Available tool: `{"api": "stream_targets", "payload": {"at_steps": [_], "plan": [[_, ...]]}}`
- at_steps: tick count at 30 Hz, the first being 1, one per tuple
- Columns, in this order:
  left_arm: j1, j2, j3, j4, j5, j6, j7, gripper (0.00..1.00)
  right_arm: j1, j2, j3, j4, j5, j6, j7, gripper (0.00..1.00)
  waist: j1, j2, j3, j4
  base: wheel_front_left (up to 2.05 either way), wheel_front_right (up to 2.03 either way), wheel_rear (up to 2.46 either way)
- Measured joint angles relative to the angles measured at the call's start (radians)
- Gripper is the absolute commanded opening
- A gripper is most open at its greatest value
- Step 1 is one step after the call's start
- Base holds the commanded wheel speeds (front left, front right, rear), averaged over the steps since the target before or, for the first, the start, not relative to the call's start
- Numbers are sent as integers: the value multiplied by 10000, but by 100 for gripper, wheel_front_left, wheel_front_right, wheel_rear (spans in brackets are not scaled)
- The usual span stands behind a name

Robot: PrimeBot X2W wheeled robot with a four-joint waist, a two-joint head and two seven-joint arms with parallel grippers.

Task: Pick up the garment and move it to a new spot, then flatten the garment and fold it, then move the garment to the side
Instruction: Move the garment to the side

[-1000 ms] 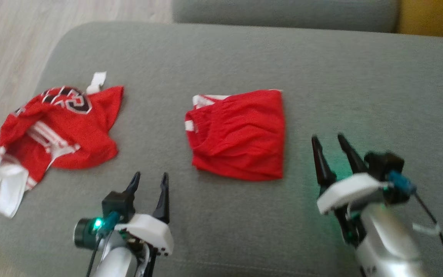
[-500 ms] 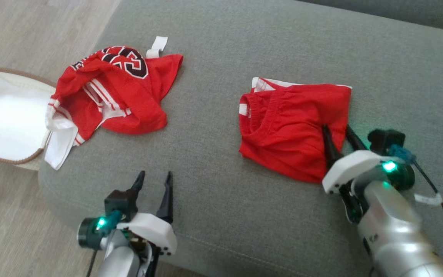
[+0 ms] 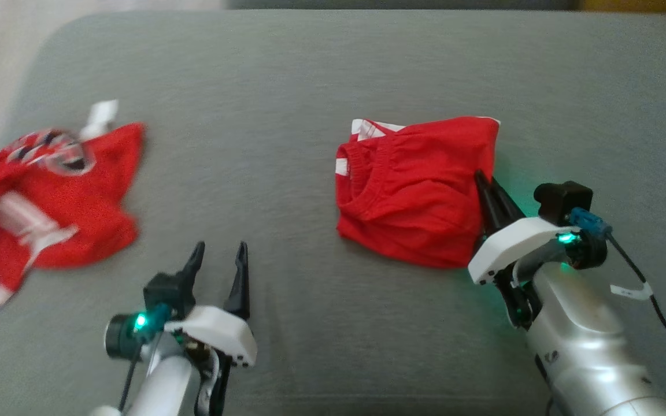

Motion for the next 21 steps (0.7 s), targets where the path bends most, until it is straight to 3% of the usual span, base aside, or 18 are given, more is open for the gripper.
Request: {"api": "stream_targets", "payload": {"at_steps": [13,15,21], "plan": [[-973,-10,117,-21,255,-176,0,100,109,-4,238,-575,92,0,0,0,0,0,331,-4038,0,0,0],[-1093,-12,123,21,297,-267,0,100,-72,-6,75,-500,-454,0,0,0,0,0,677,-4502,0,0,0],[-1305,-12,117,100,625,-447,0,100,-1565,-487,-982,105,-1845,0,0,0,2,0,1481,-4389,0,0,0]]}}
